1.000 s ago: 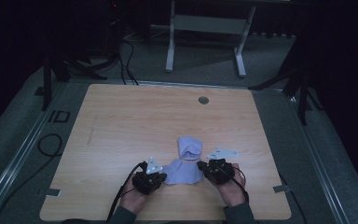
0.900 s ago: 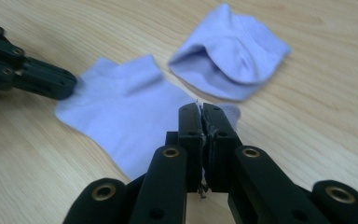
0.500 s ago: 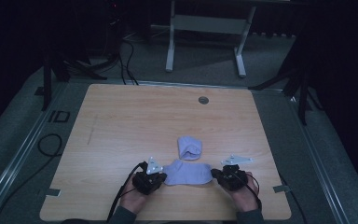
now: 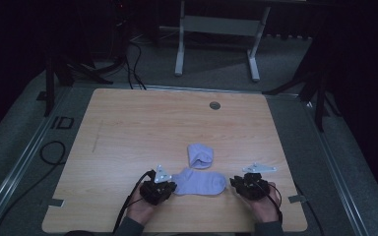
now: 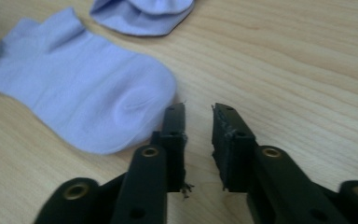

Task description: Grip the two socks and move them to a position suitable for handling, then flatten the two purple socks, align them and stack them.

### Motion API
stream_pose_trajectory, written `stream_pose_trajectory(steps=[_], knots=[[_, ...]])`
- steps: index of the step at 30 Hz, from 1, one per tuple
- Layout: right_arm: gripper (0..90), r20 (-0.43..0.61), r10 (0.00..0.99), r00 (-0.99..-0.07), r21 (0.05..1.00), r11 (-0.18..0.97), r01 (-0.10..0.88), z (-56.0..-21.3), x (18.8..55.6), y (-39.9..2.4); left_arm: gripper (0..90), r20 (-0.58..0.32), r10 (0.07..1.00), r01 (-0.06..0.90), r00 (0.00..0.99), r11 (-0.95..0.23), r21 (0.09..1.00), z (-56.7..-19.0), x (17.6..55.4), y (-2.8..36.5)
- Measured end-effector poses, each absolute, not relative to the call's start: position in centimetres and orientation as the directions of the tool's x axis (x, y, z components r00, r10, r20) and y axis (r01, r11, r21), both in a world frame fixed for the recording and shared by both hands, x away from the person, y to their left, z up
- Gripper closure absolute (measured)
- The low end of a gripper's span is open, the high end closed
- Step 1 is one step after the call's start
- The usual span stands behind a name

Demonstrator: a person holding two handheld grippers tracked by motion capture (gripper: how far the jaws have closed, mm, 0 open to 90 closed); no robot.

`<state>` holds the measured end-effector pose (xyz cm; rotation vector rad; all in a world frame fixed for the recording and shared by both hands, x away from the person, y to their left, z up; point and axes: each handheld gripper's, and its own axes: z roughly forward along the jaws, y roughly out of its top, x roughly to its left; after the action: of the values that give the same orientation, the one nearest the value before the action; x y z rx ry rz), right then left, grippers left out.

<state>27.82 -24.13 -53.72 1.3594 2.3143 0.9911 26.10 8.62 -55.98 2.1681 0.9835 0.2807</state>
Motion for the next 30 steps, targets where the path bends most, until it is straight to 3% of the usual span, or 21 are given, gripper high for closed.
stream_pose_trajectory(steps=[12, 30], knots=[[61.4, 0.109, 0.830, -0.547, 0.694, 0.331, 0.640, -52.9, 28.2, -24.0, 84.0, -0.090, 0.727, 0.562, 0.681, -0.441, 0.700, -56.0, 26.0, 8.5], [54.3, 0.030, 0.764, -0.644, 0.702, 0.443, 0.558, -50.7, 31.2, -20.9, 82.2, -0.091, 0.724, 0.560, 0.684, -0.441, 0.701, -56.1, 26.0, 8.5]])
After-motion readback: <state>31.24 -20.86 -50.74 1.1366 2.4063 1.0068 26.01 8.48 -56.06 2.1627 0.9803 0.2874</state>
